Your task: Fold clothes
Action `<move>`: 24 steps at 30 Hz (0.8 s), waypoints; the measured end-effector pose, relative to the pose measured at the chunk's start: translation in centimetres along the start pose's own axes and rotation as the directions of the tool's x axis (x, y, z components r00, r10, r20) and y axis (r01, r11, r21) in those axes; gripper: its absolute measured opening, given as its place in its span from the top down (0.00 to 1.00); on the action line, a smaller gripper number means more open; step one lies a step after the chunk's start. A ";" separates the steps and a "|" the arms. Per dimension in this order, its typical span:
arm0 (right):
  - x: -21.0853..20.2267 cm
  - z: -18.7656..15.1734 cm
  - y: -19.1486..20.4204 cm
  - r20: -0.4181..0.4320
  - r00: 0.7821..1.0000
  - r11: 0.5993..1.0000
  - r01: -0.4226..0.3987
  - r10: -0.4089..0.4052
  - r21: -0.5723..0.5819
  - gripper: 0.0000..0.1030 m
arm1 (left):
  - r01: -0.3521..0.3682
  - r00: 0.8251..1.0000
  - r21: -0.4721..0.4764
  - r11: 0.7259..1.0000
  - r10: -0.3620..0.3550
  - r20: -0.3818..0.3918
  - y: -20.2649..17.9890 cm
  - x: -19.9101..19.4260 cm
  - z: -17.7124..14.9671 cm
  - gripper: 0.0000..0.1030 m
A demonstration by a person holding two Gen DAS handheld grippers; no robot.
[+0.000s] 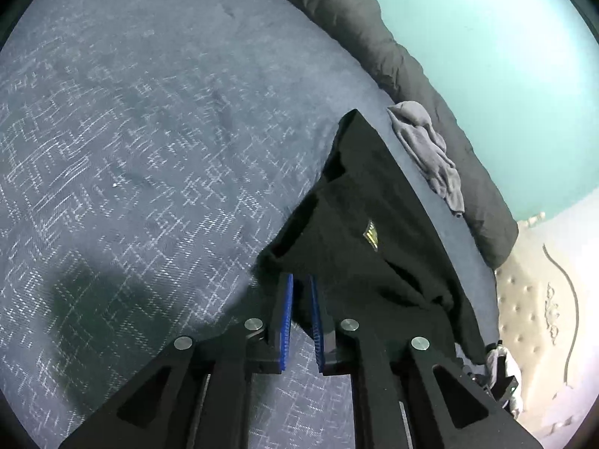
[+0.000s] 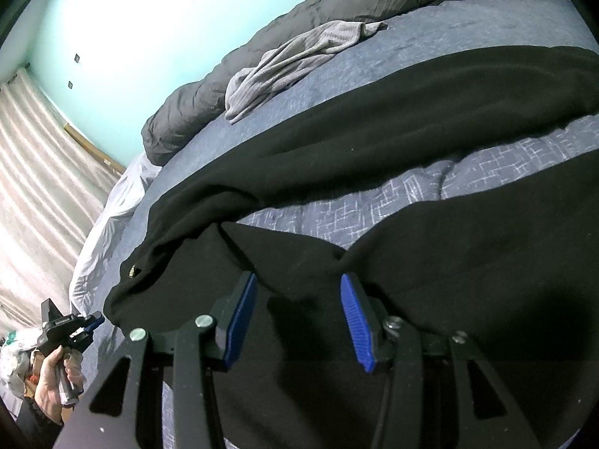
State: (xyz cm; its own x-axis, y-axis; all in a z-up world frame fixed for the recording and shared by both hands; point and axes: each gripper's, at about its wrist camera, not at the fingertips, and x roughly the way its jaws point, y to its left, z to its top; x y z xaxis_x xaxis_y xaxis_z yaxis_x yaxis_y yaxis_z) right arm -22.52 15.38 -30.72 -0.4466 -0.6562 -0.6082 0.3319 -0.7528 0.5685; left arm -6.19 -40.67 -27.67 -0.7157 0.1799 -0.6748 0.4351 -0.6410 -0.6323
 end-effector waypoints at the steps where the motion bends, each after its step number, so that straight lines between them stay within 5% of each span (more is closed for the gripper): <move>1: 0.0 0.0 0.1 -0.001 1.000 1.000 -0.001 0.001 -0.002 0.54 | 0.002 1.000 -0.005 1.000 -0.002 -0.007 0.0 0.4 0.0 0.89; 9: 0.1 -0.1 0.1 -0.004 1.000 1.000 0.000 0.000 -0.002 0.54 | 0.022 0.999 -0.028 0.999 -0.022 -0.030 0.1 2.8 -0.4 0.89; 12: 0.1 0.0 0.1 -0.007 1.000 1.000 -0.003 0.003 -0.004 0.54 | 0.020 1.000 -0.031 0.999 -0.020 -0.024 0.4 3.1 -0.3 1.00; 24: 0.0 0.0 0.2 -0.004 1.000 1.000 -0.005 0.005 -0.002 0.54 | -0.048 0.998 -0.002 0.999 0.048 0.028 1.5 -0.4 -0.3 1.00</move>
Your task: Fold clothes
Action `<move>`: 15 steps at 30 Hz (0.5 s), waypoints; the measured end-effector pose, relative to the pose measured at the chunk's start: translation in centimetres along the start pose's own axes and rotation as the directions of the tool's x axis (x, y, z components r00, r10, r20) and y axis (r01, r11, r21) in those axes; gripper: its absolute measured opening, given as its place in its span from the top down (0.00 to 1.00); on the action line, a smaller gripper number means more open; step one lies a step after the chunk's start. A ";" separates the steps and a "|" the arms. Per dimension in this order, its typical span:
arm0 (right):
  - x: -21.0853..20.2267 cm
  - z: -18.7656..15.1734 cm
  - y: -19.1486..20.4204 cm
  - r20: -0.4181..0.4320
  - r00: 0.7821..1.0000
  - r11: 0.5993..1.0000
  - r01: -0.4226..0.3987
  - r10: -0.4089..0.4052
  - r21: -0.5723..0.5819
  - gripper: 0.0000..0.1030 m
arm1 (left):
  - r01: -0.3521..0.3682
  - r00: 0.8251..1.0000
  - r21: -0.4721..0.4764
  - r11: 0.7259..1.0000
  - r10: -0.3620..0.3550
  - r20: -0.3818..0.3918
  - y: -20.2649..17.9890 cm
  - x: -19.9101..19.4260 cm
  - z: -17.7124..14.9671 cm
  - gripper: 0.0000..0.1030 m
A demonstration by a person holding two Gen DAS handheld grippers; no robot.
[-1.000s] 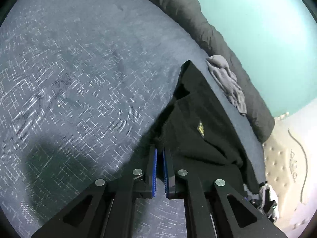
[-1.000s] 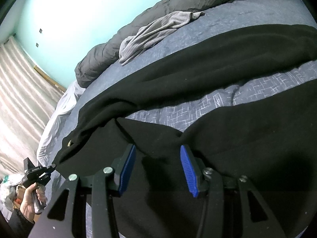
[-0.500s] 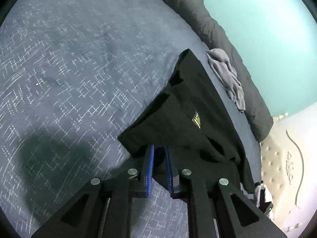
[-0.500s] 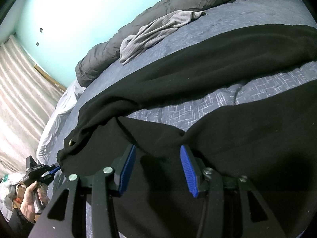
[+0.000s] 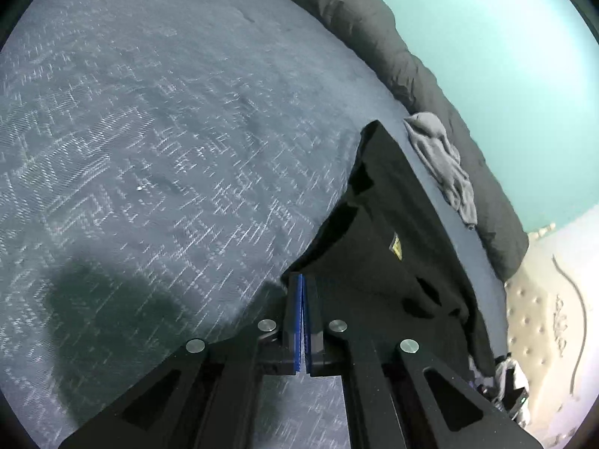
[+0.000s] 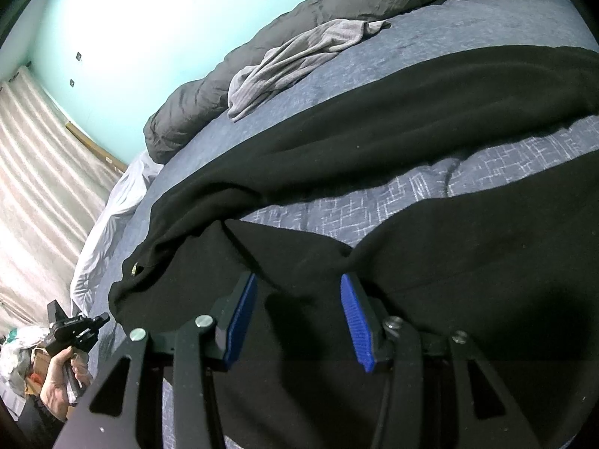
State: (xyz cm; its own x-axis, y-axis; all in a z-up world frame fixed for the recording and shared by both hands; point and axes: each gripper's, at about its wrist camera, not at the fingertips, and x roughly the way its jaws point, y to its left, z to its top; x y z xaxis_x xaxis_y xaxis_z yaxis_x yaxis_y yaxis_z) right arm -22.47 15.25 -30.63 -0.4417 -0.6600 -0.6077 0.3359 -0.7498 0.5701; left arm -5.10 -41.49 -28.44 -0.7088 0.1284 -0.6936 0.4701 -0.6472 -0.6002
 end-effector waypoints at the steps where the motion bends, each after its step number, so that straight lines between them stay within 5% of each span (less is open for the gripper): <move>1: 0.0 0.0 0.0 0.000 1.000 1.000 0.001 -0.001 0.001 0.54 | -0.003 1.000 0.018 1.000 0.003 -0.010 -0.4 0.0 -0.1 1.00; 7: 0.0 -0.1 0.1 0.000 1.000 1.000 -0.001 0.001 0.004 0.54 | 0.022 0.997 0.015 1.000 -0.021 -0.079 -2.3 1.5 -0.7 0.99; 9: -0.1 0.0 0.0 0.004 1.000 1.000 -0.004 0.004 0.005 0.54 | 0.033 0.994 0.013 0.999 -0.031 -0.104 -3.0 2.1 -1.1 0.90; 11: -0.2 0.1 -0.1 0.006 1.000 1.000 -0.006 0.006 0.008 0.54 | 0.038 0.993 0.013 0.999 -0.036 -0.111 -3.2 2.4 -1.3 0.65; 15: -0.4 0.1 0.0 0.008 1.000 1.000 -0.012 0.012 0.010 0.54 | 0.043 0.994 -0.018 0.999 -0.045 -0.095 -2.8 3.1 -1.3 0.61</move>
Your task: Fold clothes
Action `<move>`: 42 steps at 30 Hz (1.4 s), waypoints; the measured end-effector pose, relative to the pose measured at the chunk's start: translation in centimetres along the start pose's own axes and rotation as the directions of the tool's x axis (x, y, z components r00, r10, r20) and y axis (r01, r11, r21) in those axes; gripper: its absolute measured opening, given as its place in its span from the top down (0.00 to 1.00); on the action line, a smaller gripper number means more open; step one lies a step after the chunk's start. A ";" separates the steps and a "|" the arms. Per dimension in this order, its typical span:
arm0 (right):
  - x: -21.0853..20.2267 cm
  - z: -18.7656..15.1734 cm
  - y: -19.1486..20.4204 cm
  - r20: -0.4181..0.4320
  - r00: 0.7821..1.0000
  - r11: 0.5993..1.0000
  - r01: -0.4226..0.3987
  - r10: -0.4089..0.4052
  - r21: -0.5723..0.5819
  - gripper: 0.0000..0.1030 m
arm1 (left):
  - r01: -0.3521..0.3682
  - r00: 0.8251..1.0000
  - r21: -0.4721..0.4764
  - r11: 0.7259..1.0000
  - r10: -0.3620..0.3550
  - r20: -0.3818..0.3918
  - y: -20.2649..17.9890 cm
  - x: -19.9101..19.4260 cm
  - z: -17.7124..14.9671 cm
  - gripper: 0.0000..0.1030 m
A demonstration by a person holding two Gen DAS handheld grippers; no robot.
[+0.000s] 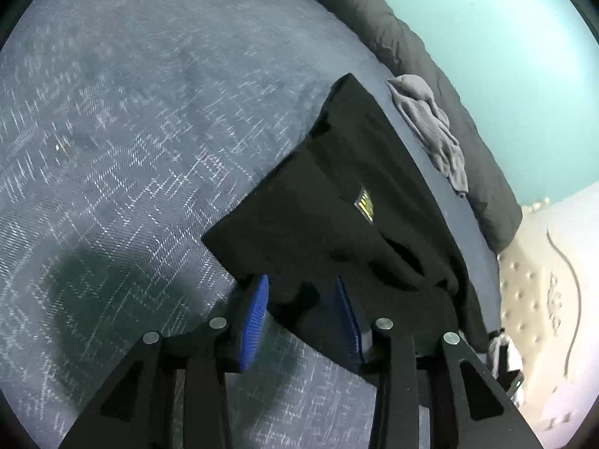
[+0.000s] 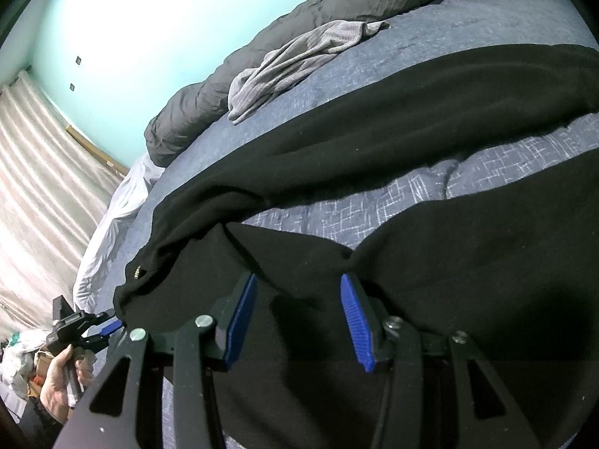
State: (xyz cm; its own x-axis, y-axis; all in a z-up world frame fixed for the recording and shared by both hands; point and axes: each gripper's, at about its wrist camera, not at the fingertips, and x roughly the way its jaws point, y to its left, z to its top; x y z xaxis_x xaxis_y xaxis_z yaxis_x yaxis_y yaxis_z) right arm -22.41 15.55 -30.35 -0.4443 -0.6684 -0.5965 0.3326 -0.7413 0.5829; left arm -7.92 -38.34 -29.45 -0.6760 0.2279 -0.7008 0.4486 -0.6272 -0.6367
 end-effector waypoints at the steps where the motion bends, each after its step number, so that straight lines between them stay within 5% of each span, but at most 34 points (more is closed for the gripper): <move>1: -0.1 0.0 0.0 0.001 1.000 1.000 -0.001 0.001 0.000 0.54 | 0.003 1.000 -0.014 1.000 -0.003 0.006 0.2 0.2 0.1 0.61; 7: -0.1 0.0 0.0 -0.001 1.000 1.000 -0.005 0.005 0.008 0.54 | -0.007 0.999 -0.067 0.998 0.011 0.052 1.0 0.3 0.5 0.61; 11: -0.3 0.2 -0.2 0.007 1.000 1.000 -0.008 0.008 0.014 0.54 | -0.097 0.992 -0.079 0.992 0.103 0.069 1.3 -1.4 -0.4 0.60; 24: 0.0 0.0 0.0 0.000 1.000 1.000 -0.008 0.008 0.012 0.54 | -0.008 0.997 -0.104 0.994 0.017 0.080 2.0 1.1 1.1 0.58; 25: 0.0 0.0 0.0 0.000 1.000 1.000 -0.007 0.007 0.010 0.54 | -0.010 0.996 -0.098 0.995 0.019 0.085 1.8 1.2 1.2 0.60; 27: 0.0 0.1 0.0 0.002 1.000 1.000 -0.009 0.009 0.009 0.54 | -0.025 0.995 -0.075 0.997 0.032 0.095 1.6 1.1 1.2 0.84; 29: -0.1 0.1 -0.1 0.004 1.000 1.000 -0.009 0.009 0.009 0.54 | -0.022 0.994 -0.061 0.998 0.028 0.105 1.7 0.6 1.1 0.91; 42: 0.1 0.4 -0.1 0.003 1.000 1.000 -0.009 0.009 0.007 0.54 | -0.008 0.990 -0.059 0.998 0.016 0.137 2.6 -3.3 0.4 0.94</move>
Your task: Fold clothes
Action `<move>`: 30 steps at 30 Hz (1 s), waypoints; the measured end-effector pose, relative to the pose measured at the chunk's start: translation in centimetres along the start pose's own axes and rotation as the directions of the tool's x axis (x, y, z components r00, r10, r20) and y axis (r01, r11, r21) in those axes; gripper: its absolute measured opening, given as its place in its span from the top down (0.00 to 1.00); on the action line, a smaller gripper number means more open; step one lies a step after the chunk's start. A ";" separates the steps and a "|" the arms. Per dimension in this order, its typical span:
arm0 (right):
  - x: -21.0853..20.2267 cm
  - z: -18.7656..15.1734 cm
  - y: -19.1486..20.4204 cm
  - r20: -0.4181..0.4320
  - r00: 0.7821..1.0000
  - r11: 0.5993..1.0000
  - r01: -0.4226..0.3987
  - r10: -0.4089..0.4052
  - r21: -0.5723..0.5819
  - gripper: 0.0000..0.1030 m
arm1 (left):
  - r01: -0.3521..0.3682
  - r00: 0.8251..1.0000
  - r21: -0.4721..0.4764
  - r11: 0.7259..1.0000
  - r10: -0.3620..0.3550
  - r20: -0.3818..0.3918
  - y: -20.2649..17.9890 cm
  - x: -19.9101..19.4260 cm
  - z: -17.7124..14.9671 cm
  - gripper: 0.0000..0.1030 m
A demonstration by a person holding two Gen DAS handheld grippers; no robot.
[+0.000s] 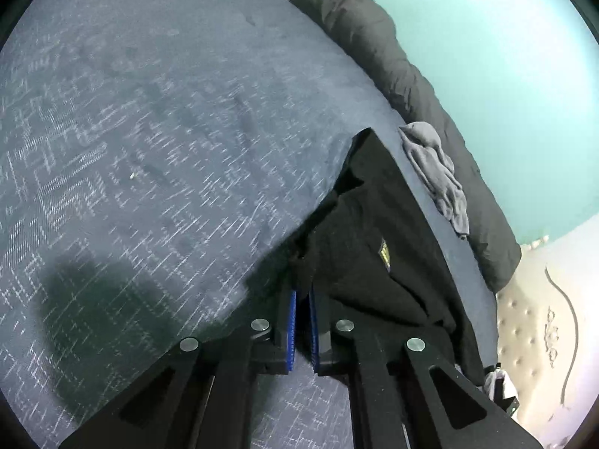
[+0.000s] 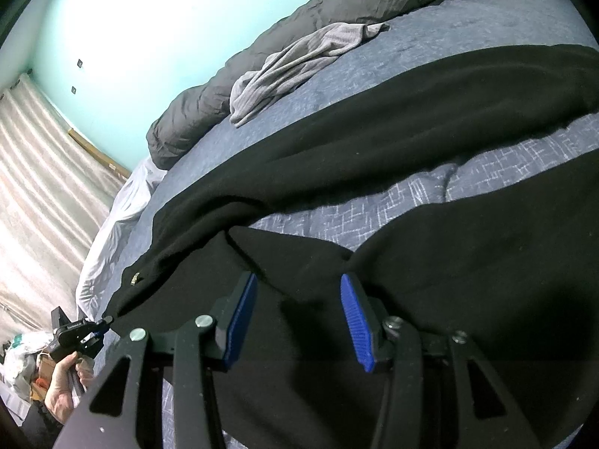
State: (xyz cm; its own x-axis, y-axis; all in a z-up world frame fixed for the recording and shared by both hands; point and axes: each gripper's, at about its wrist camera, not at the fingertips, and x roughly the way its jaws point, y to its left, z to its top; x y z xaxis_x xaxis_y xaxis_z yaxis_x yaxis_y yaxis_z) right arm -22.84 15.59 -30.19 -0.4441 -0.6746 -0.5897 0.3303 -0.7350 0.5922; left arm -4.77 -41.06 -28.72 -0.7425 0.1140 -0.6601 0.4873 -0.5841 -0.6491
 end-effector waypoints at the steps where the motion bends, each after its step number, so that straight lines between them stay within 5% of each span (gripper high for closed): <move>1: 0.0 0.0 0.0 -0.001 1.000 1.000 0.000 0.000 0.002 0.54 | -0.003 1.000 -0.007 1.000 0.003 -0.004 0.2 0.2 0.0 0.94; 30: 0.0 -0.1 -0.1 -0.006 1.000 1.000 0.009 -0.009 0.003 0.54 | -0.020 0.999 -0.021 1.000 0.019 -0.037 1.2 1.0 0.0 0.94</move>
State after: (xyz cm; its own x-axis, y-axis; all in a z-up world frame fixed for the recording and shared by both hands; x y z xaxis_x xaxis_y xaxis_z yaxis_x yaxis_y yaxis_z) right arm -22.77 15.63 -30.29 -0.4424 -0.6685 -0.5978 0.3242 -0.7407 0.5884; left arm -4.91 -41.65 -30.17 -0.7156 0.1325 -0.6858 0.5116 -0.5690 -0.6438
